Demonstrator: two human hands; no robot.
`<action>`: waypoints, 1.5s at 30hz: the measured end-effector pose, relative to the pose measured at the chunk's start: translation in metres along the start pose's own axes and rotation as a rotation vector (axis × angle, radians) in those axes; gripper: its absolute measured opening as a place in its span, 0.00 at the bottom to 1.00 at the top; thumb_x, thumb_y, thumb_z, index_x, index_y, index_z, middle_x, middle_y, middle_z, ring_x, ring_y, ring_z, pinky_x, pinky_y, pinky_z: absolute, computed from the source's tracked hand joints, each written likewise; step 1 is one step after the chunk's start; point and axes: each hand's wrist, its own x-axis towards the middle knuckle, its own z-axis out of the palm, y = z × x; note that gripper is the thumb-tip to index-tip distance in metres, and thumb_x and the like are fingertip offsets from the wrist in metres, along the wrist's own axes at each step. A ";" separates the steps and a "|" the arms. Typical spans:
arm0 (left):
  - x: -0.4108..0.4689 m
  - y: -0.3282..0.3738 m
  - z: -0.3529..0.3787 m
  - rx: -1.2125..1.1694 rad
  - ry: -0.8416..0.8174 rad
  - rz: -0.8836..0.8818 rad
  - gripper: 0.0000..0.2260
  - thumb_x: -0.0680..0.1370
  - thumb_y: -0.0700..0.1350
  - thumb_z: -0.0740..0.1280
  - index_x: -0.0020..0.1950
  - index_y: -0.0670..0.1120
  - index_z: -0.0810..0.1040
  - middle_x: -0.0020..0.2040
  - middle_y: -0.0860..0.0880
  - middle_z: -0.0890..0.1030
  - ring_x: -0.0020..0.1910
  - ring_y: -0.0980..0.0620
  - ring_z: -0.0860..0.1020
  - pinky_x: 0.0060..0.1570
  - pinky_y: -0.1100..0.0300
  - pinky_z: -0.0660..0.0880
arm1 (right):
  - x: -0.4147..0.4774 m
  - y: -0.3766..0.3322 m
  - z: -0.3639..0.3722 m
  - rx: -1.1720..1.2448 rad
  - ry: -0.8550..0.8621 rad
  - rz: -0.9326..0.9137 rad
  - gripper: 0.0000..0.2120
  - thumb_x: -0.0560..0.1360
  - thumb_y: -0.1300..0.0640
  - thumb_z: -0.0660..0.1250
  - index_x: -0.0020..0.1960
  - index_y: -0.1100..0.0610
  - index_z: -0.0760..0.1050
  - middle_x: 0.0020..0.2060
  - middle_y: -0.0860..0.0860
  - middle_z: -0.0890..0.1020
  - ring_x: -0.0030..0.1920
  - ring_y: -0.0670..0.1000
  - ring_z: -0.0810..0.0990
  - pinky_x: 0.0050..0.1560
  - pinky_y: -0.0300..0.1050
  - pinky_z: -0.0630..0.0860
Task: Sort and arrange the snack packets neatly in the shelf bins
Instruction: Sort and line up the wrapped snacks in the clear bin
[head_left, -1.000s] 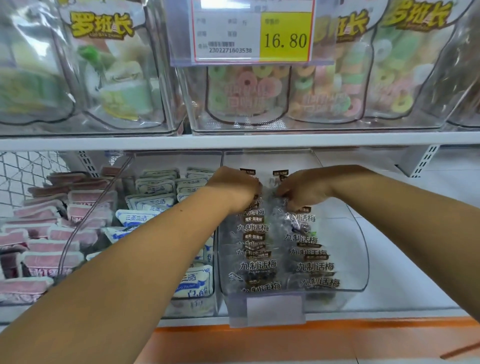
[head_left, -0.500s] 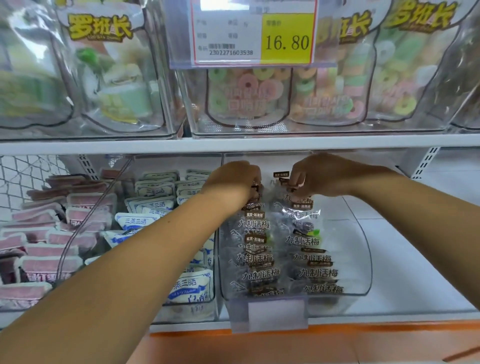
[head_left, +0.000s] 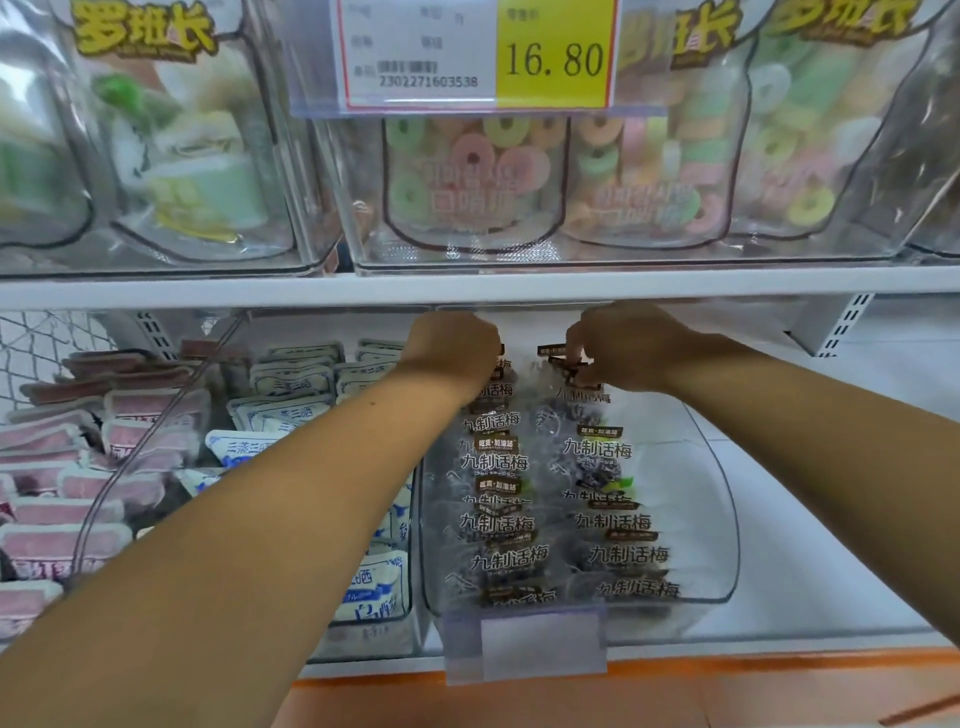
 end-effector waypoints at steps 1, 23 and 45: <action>0.001 0.000 -0.001 -0.001 -0.003 -0.017 0.07 0.77 0.34 0.61 0.44 0.42 0.77 0.42 0.48 0.78 0.41 0.46 0.75 0.40 0.55 0.73 | 0.000 -0.001 0.002 -0.039 0.032 0.017 0.10 0.76 0.49 0.68 0.52 0.54 0.80 0.49 0.48 0.79 0.54 0.53 0.77 0.52 0.44 0.73; -0.018 -0.028 -0.018 -0.714 -0.133 0.110 0.16 0.73 0.54 0.72 0.60 0.52 0.80 0.61 0.55 0.78 0.59 0.55 0.75 0.57 0.61 0.69 | -0.025 -0.001 -0.005 0.370 -0.093 -0.007 0.21 0.74 0.46 0.69 0.66 0.44 0.73 0.62 0.46 0.72 0.63 0.48 0.69 0.61 0.42 0.66; -0.069 -0.012 -0.029 -0.568 -0.230 0.209 0.16 0.72 0.58 0.72 0.56 0.54 0.81 0.53 0.58 0.81 0.51 0.57 0.77 0.53 0.61 0.73 | -0.088 -0.019 -0.019 0.454 -0.118 -0.015 0.09 0.69 0.46 0.75 0.48 0.43 0.78 0.51 0.41 0.81 0.53 0.46 0.78 0.57 0.44 0.73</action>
